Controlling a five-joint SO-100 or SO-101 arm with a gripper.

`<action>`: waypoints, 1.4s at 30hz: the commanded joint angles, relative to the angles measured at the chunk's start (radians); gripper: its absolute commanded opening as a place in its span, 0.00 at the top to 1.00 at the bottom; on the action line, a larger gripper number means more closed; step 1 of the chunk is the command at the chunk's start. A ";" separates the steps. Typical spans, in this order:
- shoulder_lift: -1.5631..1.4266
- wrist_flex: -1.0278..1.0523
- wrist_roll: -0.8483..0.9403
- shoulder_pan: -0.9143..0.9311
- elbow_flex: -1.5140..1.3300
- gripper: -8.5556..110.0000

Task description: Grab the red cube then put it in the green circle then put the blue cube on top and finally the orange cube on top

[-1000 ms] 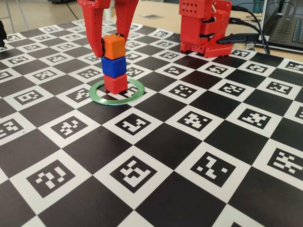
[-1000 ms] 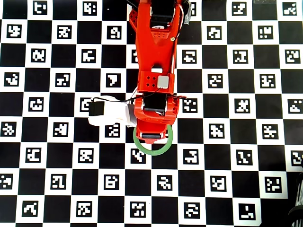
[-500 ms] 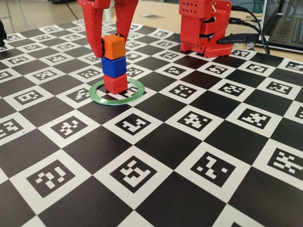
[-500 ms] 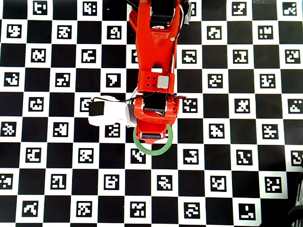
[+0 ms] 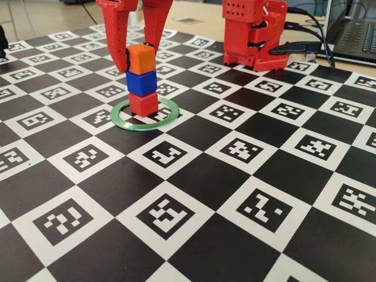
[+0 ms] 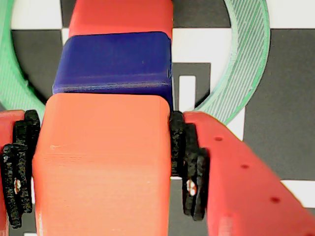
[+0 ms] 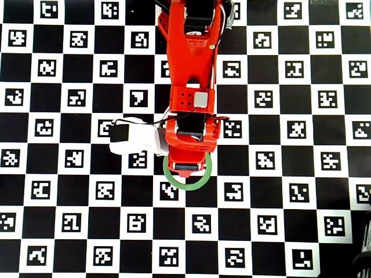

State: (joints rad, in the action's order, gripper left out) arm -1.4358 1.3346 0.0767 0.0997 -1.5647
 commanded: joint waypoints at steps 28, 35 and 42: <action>-0.037 0.040 -0.018 0.002 0.029 0.65; -0.044 0.041 -0.031 0.006 0.029 0.60; -0.054 0.049 -0.037 0.011 0.034 0.58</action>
State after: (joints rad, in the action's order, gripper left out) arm -1.4343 1.3729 0.0414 0.0997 -1.5677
